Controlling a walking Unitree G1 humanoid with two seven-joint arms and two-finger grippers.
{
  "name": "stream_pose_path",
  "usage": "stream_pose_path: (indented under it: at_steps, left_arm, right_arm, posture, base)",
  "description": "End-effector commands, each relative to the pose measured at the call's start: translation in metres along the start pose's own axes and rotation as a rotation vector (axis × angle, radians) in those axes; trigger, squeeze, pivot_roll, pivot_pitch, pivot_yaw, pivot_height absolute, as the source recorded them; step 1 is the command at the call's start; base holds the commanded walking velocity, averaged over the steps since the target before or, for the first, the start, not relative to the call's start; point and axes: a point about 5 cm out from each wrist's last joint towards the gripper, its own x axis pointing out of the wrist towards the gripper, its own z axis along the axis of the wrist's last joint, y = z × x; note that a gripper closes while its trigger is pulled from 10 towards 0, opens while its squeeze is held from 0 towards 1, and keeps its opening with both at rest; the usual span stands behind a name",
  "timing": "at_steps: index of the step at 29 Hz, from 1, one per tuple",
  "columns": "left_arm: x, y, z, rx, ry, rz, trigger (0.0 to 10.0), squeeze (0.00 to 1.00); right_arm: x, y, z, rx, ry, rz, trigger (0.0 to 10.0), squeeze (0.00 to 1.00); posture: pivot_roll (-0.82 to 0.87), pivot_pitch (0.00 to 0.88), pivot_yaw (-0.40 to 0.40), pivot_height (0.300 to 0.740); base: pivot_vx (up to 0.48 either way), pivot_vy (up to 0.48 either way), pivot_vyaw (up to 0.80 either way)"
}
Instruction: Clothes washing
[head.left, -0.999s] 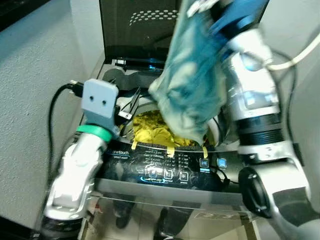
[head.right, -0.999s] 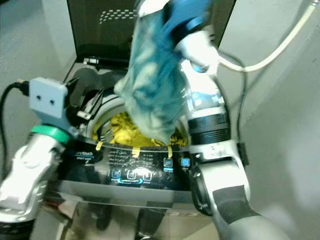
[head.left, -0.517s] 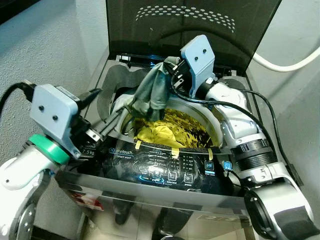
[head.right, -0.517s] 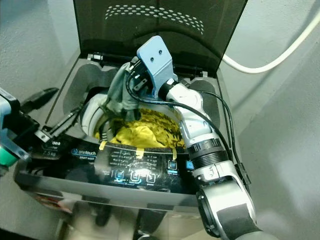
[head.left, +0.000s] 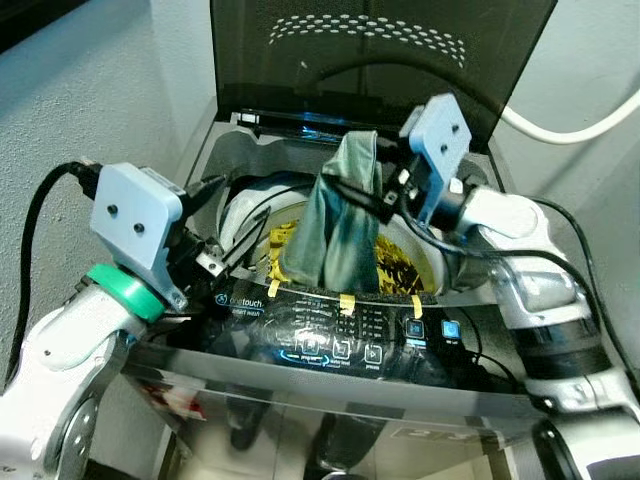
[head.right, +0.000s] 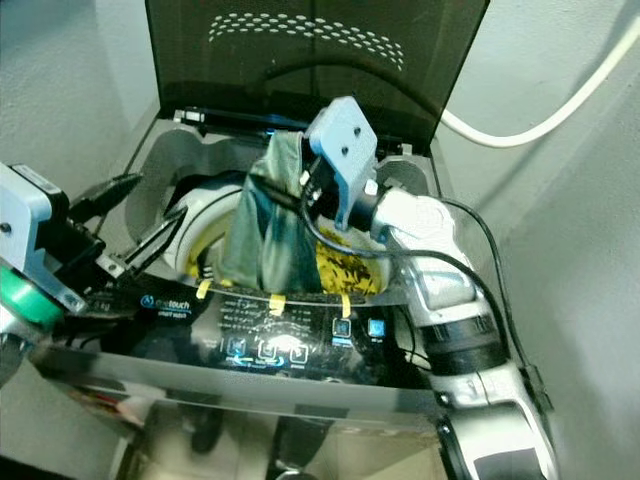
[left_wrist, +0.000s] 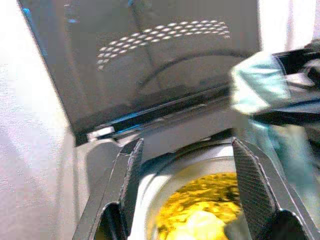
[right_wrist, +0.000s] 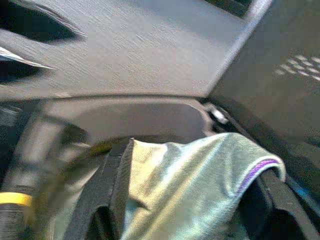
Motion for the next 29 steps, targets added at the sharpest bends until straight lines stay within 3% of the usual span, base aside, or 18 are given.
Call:
stream_pose_path:
  at_steps: [1,2,4,5,7,8,12,20,22,23,24,25,26,28,29]
  left_arm:
    - [0.002,-0.002,-0.002,0.004,0.004,0.002,10.0,0.00]
    - [0.008,-0.001,-0.002,0.007,-0.010,0.022,10.0,0.00]
    - [0.020,0.002,-0.001,0.016,-0.037,0.045,10.0,0.00]
    - [0.020,0.002,-0.001,0.016,-0.037,0.045,10.0,0.00]
    - [0.028,0.006,-0.001,0.019,-0.049,0.058,10.0,0.00]
    - [0.028,0.006,-0.001,0.019,-0.049,0.058,10.0,0.00]
    - [0.037,0.011,0.001,0.029,-0.069,0.070,10.0,0.00]
    - [0.041,0.011,-0.002,0.025,-0.082,0.110,10.0,0.00]
    - [0.044,0.010,-0.003,0.027,-0.085,0.124,10.0,0.00]
    - [0.044,0.010,-0.003,0.027,-0.085,0.124,10.0,0.00]
    - [0.045,0.010,-0.004,0.032,-0.086,0.127,10.0,0.00]
    - [0.045,0.010,-0.004,0.032,-0.086,0.127,10.0,0.00]
    - [0.047,0.010,-0.004,0.035,-0.087,0.129,10.0,0.00]
    - [0.047,0.010,-0.004,0.035,-0.087,0.129,10.0,0.00]
    - [0.048,0.011,-0.004,0.030,-0.088,0.140,10.0,0.00]
  right_arm:
    - [-0.002,0.000,0.006,0.008,-0.030,0.005,10.0,1.00]
    - [-0.006,0.002,0.012,0.045,-0.096,-0.024,10.0,0.00]
    - [-0.018,-0.004,0.037,0.173,-0.311,-0.148,10.0,0.00]
    - [-0.018,-0.004,0.037,0.173,-0.311,-0.148,10.0,0.00]
    - [-0.036,-0.010,0.055,0.289,-0.482,-0.204,10.0,0.00]
    - [-0.036,-0.010,0.055,0.289,-0.482,-0.204,10.0,0.00]
    - [-0.057,-0.011,0.067,0.421,-0.665,-0.178,10.0,0.00]
    - [-0.051,-0.014,0.055,0.544,-0.694,-0.248,10.0,0.00]
    - [-0.044,-0.023,0.047,0.594,-0.692,-0.370,10.0,0.00]
    - [-0.044,-0.023,0.047,0.594,-0.692,-0.370,10.0,0.00]
    - [-0.042,-0.031,0.042,0.578,-0.651,-0.482,10.0,0.00]
    - [-0.042,-0.031,0.042,0.578,-0.651,-0.482,10.0,0.00]
    - [-0.041,-0.036,0.039,0.561,-0.622,-0.557,10.0,0.00]
    - [-0.041,-0.036,0.039,0.561,-0.622,-0.557,10.0,0.00]
    - [-0.039,-0.042,0.033,0.515,-0.560,-0.664,10.0,0.00]
  posture:
    - [0.08,0.000,-0.045,0.740]
    - [0.07,0.000,-0.038,0.740]
    - [0.04,0.000,-0.018,0.740]
    - [0.04,0.000,-0.018,0.740]
    - [0.02,0.000,0.006,0.740]
    - [0.02,0.000,0.006,0.740]
    - [0.02,0.000,0.009,0.740]
    - [0.02,0.000,-0.005,0.740]
    - [0.03,0.000,-0.003,0.740]
    - [0.03,0.000,-0.003,0.740]
    - [0.03,0.000,0.002,0.740]
    - [0.03,0.000,0.002,0.740]
    - [0.03,0.000,0.002,0.740]
    - [0.03,0.000,0.002,0.740]
    - [0.02,0.000,0.004,0.740]
  base:
    - [0.000,0.000,0.00]
    - [0.000,0.000,0.00]
    - [0.000,0.000,0.00]
    - [0.000,0.000,0.00]
    - [0.000,0.000,0.00]
    - [0.000,0.000,0.00]
    - [0.000,0.000,0.00]
    - [0.000,0.000,0.00]
    - [0.000,0.000,0.00]
    - [0.000,0.000,0.00]
    - [0.000,0.000,0.00]
    - [0.000,0.000,0.00]
    - [0.000,0.000,0.00]
    - [0.000,0.000,0.00]
    - [0.000,0.000,0.00]
